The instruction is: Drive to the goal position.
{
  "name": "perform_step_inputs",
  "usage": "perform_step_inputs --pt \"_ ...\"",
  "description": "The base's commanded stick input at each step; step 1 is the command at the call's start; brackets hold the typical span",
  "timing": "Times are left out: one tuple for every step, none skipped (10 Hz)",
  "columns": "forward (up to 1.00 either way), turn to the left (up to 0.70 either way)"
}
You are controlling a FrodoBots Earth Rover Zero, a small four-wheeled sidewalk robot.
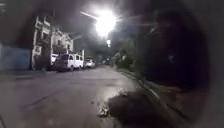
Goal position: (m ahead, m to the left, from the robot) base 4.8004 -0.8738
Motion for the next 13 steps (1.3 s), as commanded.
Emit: perform_step_inputs --pt "0.50 0.00" --pt "0.50 0.00" --pt "0.50 0.00" --pt "0.50 0.00" --pt "0.50 0.00" --pt "0.50 0.00" --pt "0.50 0.00" --pt "0.50 0.00" --pt "0.50 0.00" --pt "0.50 0.00" --pt "0.50 0.00" --pt "0.50 0.00" --pt "0.50 0.00"
